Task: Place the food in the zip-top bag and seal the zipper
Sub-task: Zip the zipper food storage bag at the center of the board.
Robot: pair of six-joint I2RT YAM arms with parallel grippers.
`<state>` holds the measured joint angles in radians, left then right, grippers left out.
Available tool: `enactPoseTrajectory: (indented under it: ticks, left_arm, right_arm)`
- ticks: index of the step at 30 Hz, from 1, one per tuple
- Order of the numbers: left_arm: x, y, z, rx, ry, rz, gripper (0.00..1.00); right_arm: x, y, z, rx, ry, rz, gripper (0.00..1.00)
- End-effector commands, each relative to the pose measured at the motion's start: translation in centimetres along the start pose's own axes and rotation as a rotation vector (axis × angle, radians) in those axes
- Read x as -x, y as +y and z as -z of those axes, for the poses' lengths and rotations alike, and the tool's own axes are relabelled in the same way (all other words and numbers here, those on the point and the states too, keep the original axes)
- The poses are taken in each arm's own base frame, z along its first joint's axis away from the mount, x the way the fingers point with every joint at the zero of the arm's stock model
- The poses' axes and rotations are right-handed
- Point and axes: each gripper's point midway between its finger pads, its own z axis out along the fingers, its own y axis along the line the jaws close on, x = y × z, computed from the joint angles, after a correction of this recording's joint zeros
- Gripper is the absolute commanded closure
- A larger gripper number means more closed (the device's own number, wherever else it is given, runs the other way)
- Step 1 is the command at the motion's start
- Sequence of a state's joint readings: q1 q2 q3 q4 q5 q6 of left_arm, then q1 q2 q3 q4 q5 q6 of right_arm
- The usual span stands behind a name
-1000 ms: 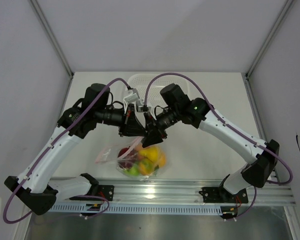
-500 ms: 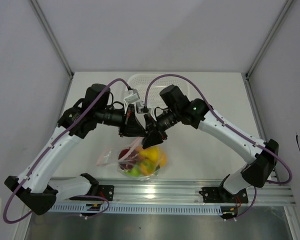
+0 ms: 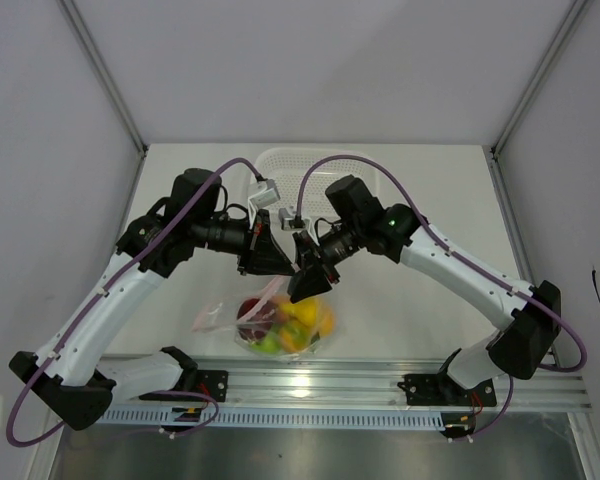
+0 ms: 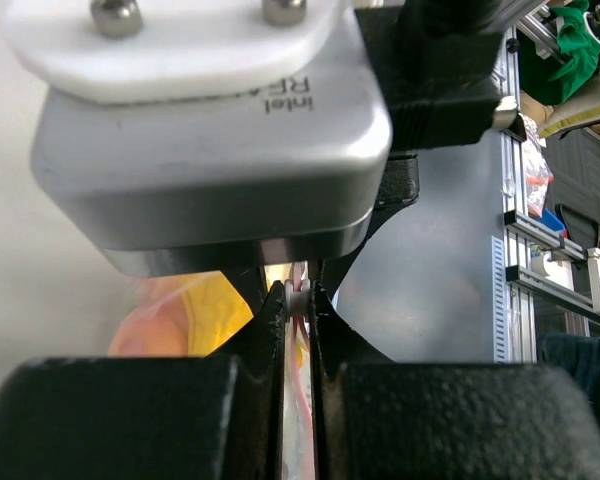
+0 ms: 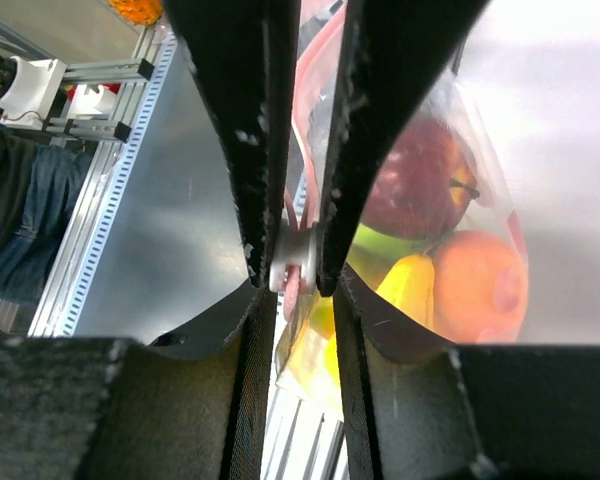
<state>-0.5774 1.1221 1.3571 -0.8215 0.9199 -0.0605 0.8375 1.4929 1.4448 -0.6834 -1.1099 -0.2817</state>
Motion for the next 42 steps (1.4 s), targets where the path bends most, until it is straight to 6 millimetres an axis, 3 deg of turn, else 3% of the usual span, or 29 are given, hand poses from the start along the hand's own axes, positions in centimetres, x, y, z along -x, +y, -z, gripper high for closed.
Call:
enactPoseTrajectory:
  ticks: [1,15,17,22,24,30,35,42]
  left_arm:
    - [1.7,-0.9,0.6,-0.019,-0.057,-0.084,1.00]
    - [1.6,-0.9,0.5,-0.023,-0.052,-0.078,0.99]
    - [1.6,-0.8,0.4,-0.019,-0.051,-0.072,0.99]
    - [1.5,0.1,0.4,0.032,-0.048,-0.055,0.96]
    - [1.4,0.1,0.6,0.042,-0.054,-0.062,0.95]
    - [0.4,1.0,1.0,0.119,-0.062,-0.065,0.94]
    - [-0.5,0.9,0.9,0.102,-0.063,-0.058,0.95]
    - [-0.7,0.5,0.5,0.058,-0.059,-0.045,0.87]
  right_arm:
    - [0.4,1.7,0.4,0.042,-0.019,0.008,0.68]
    - [1.6,1.6,-0.5,0.089,-0.051,0.010,0.76]
    - [2.0,1.5,-0.6,0.073,-0.060,0.016,1.00]
    - [3.6,0.1,-0.6,-0.062,-0.178,0.042,1.00]
    - [4.2,-0.8,0.0,-0.130,-0.242,-0.025,1.00]
    - [6.9,-0.6,2.6,-0.243,-0.483,-0.049,1.00]
    - [6.4,-1.1,3.8,-0.326,-0.561,-0.103,1.00]
    - [6.7,-1.2,5.0,-0.365,-0.667,-0.123,1.00]
